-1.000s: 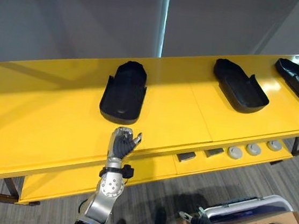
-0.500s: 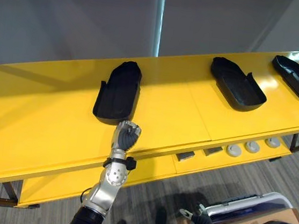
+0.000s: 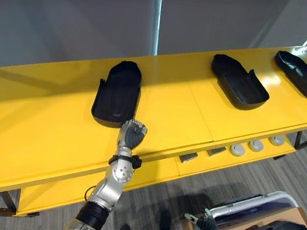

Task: Walk over and take plastic housings, then place them on the shelf

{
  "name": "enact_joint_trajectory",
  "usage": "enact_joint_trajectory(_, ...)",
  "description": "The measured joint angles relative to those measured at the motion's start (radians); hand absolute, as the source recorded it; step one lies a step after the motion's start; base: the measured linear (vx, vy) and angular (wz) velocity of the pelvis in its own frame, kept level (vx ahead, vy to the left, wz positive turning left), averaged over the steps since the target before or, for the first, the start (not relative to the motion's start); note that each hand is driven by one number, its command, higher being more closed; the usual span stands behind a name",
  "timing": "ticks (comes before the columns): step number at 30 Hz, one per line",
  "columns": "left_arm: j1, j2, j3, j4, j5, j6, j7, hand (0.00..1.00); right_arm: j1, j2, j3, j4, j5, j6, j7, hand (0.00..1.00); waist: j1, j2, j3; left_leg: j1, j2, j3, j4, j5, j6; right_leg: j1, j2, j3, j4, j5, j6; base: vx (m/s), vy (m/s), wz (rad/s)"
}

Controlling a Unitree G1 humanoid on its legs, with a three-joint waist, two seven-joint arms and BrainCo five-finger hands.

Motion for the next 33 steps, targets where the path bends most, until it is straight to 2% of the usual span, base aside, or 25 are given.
enact_joint_trajectory(10, -0.038, 0.017, 0.017, 0.042, -0.001, 0.002, 0.001, 1.00, -0.001, -0.002, -0.001, -0.002, -0.001, 0.000, 0.001, 0.00, -0.006, 0.000, 0.000, 0.002, 0.000, 0.001, -0.003, 0.000, 0.000, 0.000, 0.000, 0.001, 0.000, 0.000, 0.000, 0.00, 0.000, 0.00)
enact_joint_trajectory(18, -0.039, 0.021, 0.021, 0.042, -0.001, 0.001, 0.003, 1.00, -0.006, -0.005, -0.001, -0.002, -0.001, 0.000, 0.001, 0.00, -0.021, -0.001, 0.001, 0.004, -0.001, 0.002, -0.006, 0.000, -0.001, 0.000, 0.000, 0.002, 0.000, 0.000, 0.000, 0.00, 0.000, 0.00)
enact_joint_trajectory(24, -0.037, 0.023, 0.018, 0.016, -0.005, 0.001, 0.000, 1.00, -0.006, -0.004, -0.001, -0.002, -0.001, 0.000, 0.001, 0.00, -0.021, -0.001, 0.001, 0.005, 0.000, -0.001, -0.005, 0.001, 0.001, 0.003, 0.000, -0.002, 0.000, 0.000, 0.000, 0.00, 0.000, 0.01)
enact_joint_trajectory(25, -0.032, 0.024, 0.017, -0.006, -0.006, 0.001, 0.000, 1.00, -0.006, -0.004, -0.001, -0.001, -0.001, 0.000, 0.001, 0.00, -0.021, -0.001, 0.001, 0.005, 0.000, -0.003, -0.005, 0.002, 0.003, 0.004, 0.000, -0.004, 0.000, 0.000, 0.000, 0.00, 0.000, 0.09)
enact_joint_trajectory(28, -0.011, 0.032, 0.016, -0.234, -0.035, -0.010, -0.002, 1.00, -0.003, -0.005, -0.002, 0.007, 0.000, 0.000, 0.000, 0.00, -0.019, -0.001, 0.001, 0.003, 0.000, -0.020, -0.003, 0.003, 0.004, 0.010, -0.003, -0.020, 0.004, -0.002, 0.002, 0.00, 0.004, 0.16)
enact_joint_trajectory(30, 0.009, 0.061, 0.044, -0.460, -0.056, -0.064, -0.002, 1.00, -0.003, -0.006, -0.002, 0.011, 0.000, 0.000, 0.000, 0.00, -0.009, 0.001, 0.002, 0.003, 0.000, -0.030, -0.001, 0.003, 0.004, 0.017, -0.003, -0.026, 0.004, -0.003, 0.003, 0.00, 0.017, 0.11)
enact_joint_trajectory(31, 0.013, 0.064, 0.064, -0.511, -0.065, -0.081, -0.001, 1.00, -0.003, -0.007, -0.002, 0.012, 0.000, 0.000, 0.000, 0.00, -0.001, 0.002, 0.003, 0.003, 0.000, -0.030, -0.001, 0.003, 0.004, 0.018, -0.003, -0.026, 0.004, -0.003, 0.003, -0.02, 0.016, 0.06)
enact_joint_trajectory(33, 0.048, 0.075, 0.208, -0.659, -0.107, -0.128, 0.006, 1.00, -0.009, -0.010, -0.002, 0.039, 0.000, 0.001, 0.001, 0.00, 0.009, 0.008, 0.007, 0.002, 0.000, -0.047, 0.004, 0.003, 0.005, 0.032, -0.005, -0.043, 0.004, -0.007, 0.000, -0.02, 0.014, 0.20)
